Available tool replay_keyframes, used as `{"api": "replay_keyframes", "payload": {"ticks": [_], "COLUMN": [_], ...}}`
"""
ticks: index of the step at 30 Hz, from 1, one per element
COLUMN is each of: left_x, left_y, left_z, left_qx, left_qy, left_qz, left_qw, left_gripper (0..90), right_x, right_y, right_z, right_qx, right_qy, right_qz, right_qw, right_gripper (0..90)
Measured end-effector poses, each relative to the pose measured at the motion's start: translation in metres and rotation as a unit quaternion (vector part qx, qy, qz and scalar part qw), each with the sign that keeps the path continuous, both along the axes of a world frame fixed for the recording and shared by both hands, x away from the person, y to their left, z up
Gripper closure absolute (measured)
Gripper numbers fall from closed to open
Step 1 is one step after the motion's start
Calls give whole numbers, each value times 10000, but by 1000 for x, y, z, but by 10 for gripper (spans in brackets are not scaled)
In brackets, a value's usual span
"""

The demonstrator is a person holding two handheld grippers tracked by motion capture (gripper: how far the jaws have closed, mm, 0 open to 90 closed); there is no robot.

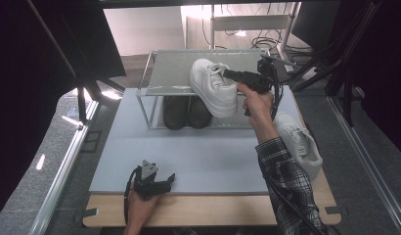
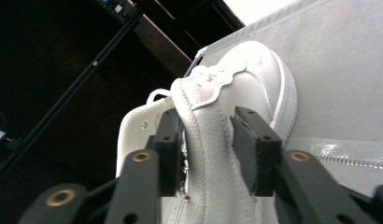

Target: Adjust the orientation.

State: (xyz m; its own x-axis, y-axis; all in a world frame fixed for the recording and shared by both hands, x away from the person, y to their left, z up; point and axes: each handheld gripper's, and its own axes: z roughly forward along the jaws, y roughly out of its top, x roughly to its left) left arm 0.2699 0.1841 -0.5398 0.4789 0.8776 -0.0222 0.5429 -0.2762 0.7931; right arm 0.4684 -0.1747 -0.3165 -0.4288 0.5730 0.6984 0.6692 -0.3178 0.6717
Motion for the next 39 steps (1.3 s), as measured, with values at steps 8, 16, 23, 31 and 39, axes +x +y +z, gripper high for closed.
{"api": "replay_keyframes", "payload": {"ticks": [8,16,23,31,39], "left_x": [0,0,0,0,0], "left_y": [0,0,0,0,0], "left_z": [0,0,0,0,0], "left_qx": [-2,-2,0,-3,-9], "left_qy": [-5,1,1,2,-7], "left_qz": [1,0,0,5,11], "left_qw": [10000,10000,10000,10000,10000], "left_gripper": [132,132,132,133,133], "right_x": [1,-2,-8,-19,-35], "right_y": [-2,-6,-15,-32,-46], "right_z": [-4,5,13,14,8], "right_qx": [135,115,63,-42,-94], "right_qy": [-99,-314,-450,-566,-649], "right_qz": [98,159,147,226,397], "right_qw": [9998,9993,9989,9981,9971], "right_gripper": [500,479,473,493,547]}}
